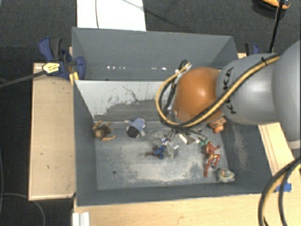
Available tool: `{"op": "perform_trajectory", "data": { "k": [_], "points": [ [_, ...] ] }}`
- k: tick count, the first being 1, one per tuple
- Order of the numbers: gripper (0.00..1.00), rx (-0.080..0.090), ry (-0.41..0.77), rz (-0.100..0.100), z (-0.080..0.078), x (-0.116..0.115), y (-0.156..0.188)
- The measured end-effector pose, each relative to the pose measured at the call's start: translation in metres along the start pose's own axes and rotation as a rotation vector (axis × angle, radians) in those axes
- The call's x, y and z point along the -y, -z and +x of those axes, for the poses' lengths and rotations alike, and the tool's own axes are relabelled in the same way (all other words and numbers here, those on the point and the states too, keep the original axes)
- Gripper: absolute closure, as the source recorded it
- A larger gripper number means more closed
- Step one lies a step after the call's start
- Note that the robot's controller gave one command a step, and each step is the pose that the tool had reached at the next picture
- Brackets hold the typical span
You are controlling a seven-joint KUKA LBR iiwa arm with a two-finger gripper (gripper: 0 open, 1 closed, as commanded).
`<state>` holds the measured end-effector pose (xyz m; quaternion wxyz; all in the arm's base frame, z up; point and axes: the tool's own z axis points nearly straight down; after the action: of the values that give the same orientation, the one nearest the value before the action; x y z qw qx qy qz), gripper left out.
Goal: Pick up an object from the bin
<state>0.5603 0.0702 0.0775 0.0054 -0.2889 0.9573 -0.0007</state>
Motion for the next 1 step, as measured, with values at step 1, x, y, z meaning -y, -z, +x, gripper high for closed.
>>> {"op": "perform_trajectory", "data": {
  "k": [1],
  "points": [
    [1.00, -0.002, -0.002, -0.001, 0.0008, 0.0002, 0.0101]
  ]
}}
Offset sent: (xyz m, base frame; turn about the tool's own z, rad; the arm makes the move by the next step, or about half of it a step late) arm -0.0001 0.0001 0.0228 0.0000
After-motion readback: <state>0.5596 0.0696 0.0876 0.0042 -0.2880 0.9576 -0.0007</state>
